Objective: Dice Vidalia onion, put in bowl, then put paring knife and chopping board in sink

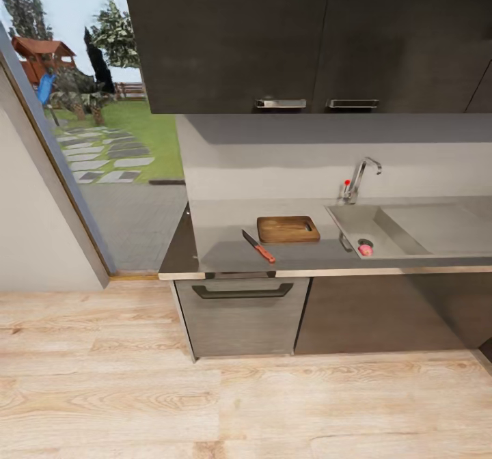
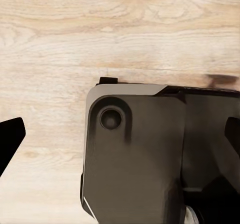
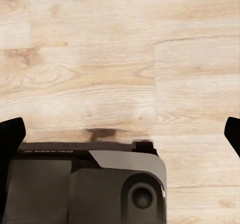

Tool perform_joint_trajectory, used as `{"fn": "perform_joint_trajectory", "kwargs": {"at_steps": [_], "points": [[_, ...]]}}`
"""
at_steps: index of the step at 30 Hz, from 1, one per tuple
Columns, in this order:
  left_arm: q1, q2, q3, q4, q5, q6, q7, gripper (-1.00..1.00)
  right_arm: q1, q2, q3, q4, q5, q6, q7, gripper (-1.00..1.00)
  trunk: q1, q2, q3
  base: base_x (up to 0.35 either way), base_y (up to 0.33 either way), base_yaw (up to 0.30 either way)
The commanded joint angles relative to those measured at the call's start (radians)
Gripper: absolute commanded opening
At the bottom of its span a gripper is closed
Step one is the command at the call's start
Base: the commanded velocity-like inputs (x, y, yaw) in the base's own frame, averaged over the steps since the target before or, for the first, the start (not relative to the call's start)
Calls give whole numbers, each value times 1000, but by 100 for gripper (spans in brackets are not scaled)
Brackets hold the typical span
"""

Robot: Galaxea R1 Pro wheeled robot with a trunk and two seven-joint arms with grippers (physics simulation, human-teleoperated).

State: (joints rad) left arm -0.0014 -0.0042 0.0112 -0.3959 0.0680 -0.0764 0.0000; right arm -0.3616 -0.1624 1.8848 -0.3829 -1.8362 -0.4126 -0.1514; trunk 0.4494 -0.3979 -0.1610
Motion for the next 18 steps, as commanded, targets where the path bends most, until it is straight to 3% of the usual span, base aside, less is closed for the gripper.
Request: {"fn": "perform_joint_trajectory", "kwargs": {"at_steps": [1,5,18], "points": [[0,0,1,0,7,-2,0,100,-2,19,8,-4,-4,-6,-7,100,1,-2,-2,0,0,0],[0,0,2,7,7,-2,1,100,-2,55,8,-4,-4,-5,-7,100,1,-2,-2,0,0,0],[0,0,2,9,7,-2,1,100,5,68,8,-17,34,-25,-7,100,1,-2,-2,0,0,0]]}}
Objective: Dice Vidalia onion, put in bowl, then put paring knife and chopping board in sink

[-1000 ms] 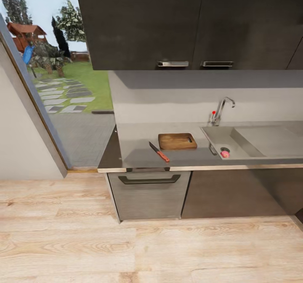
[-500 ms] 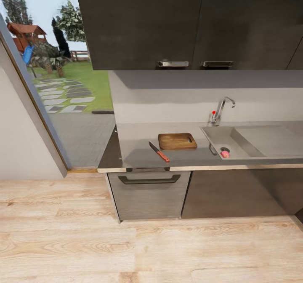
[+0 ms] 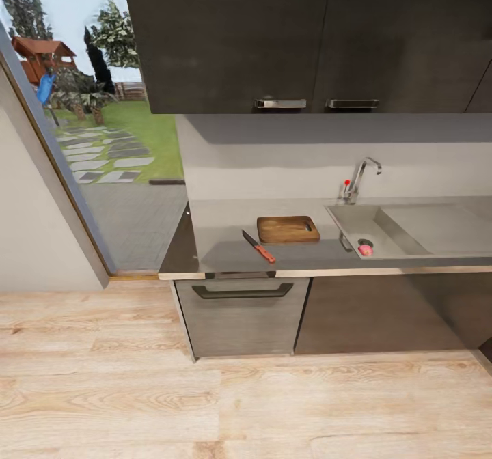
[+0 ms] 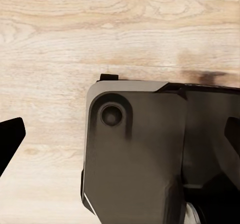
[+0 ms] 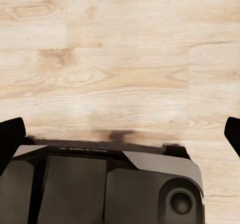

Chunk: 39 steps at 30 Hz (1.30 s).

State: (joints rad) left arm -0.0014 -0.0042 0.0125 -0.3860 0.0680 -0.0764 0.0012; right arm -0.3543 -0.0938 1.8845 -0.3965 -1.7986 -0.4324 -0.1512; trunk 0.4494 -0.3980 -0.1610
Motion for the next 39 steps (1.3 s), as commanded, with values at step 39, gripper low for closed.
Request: {"fn": "perform_joint_trajectory", "kwargs": {"at_steps": [39], "points": [[0,0,0,0,7,-2,0,100,11,8,-1961,368,1475,1,-4,100,1,-2,-2,0,0,0]]}}
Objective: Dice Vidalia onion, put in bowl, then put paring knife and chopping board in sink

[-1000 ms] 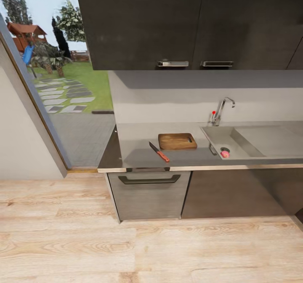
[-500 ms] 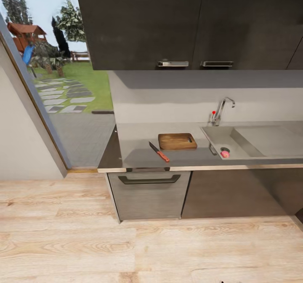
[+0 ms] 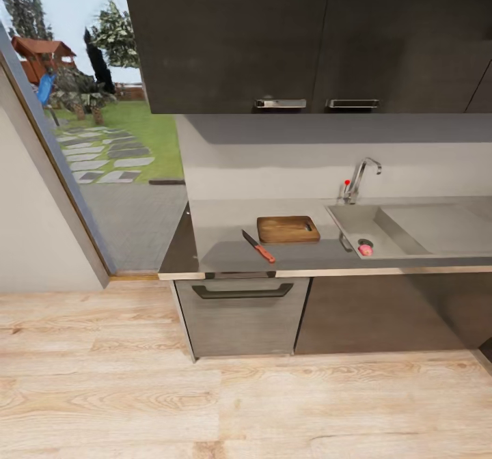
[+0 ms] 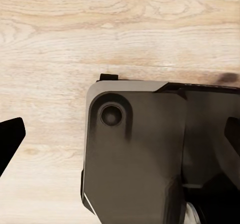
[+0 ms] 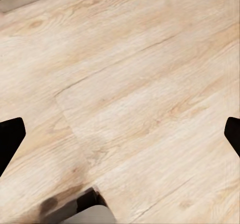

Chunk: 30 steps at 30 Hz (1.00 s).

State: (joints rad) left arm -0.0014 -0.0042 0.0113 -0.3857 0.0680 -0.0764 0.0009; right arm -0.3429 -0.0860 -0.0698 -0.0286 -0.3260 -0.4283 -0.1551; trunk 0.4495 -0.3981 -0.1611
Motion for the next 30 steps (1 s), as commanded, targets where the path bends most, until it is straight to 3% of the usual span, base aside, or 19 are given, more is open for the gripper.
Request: {"fn": "perform_joint_trajectory", "kwargs": {"at_steps": [1,8,13,18,22,24,27,30], "points": [[0,0,0,0,7,-2,0,100,-1,4,-10,2,6,-3,0,100,1,-2,-2,0,0,0],[0,-1,-1,1,7,-2,0,100,-1,24,-9,2,11,-3,0,100,1,-2,-2,0,0,0],[0,-3,-1,10,7,-2,0,100,-1,65,-10,3,11,-3,0,100,1,-2,-2,0,0,0],[0,-3,-1,11,7,-2,0,100,-1,74,-10,3,10,-2,3,100,1,-2,-2,0,0,0],[0,-4,-1,11,7,-2,0,100,-1,130,-10,3,10,-3,4,100,1,-2,-2,0,0,0],[0,-5,-1,11,7,-2,0,100,-1,141,-9,3,11,-3,5,100,1,-2,-2,0,0,0],[0,-5,-1,11,7,-2,0,100,-1,147,-8,2,16,-4,6,100,1,-2,-2,0,0,0],[0,-5,-1,11,7,-2,0,100,0,144,11,0,55,-9,11,100,1,-2,-2,0,0,0]]}}
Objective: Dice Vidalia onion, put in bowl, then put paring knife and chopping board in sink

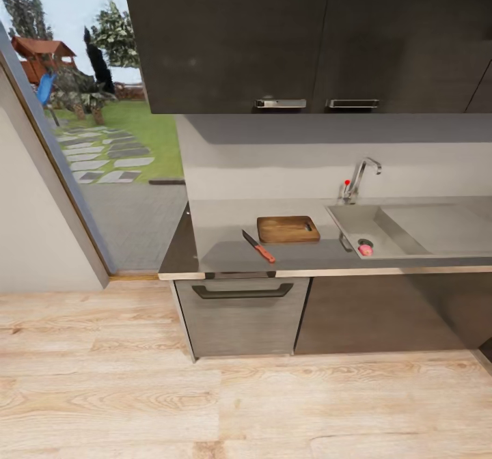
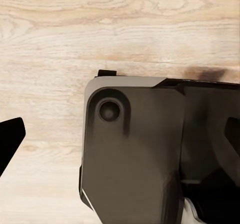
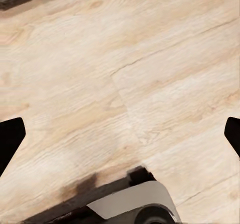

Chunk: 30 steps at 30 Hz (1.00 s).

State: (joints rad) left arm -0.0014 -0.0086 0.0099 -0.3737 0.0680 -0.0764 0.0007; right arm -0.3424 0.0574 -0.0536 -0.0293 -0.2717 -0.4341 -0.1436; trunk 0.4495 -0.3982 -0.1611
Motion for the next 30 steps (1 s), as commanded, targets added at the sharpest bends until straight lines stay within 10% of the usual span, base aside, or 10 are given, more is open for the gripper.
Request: {"fn": "perform_joint_trajectory", "kwargs": {"at_steps": [1,3,6,30], "points": [[0,0,1,-1,7,-2,0,100,-1,-1,3,-1,15,-4,3,100,1,-2,-2,0,0,0],[0,0,2,8,7,-2,0,100,-1,-39,62,-5,162,-7,56,100,1,-2,-2,0,0,0],[0,1,1,12,7,-2,0,100,-1,-54,71,-5,201,-8,91,100,1,-2,-2,0,0,0],[0,1,3,12,7,-3,1,100,0,-62,72,2,210,-8,99,100,1,-2,-2,0,-169,0]]}}
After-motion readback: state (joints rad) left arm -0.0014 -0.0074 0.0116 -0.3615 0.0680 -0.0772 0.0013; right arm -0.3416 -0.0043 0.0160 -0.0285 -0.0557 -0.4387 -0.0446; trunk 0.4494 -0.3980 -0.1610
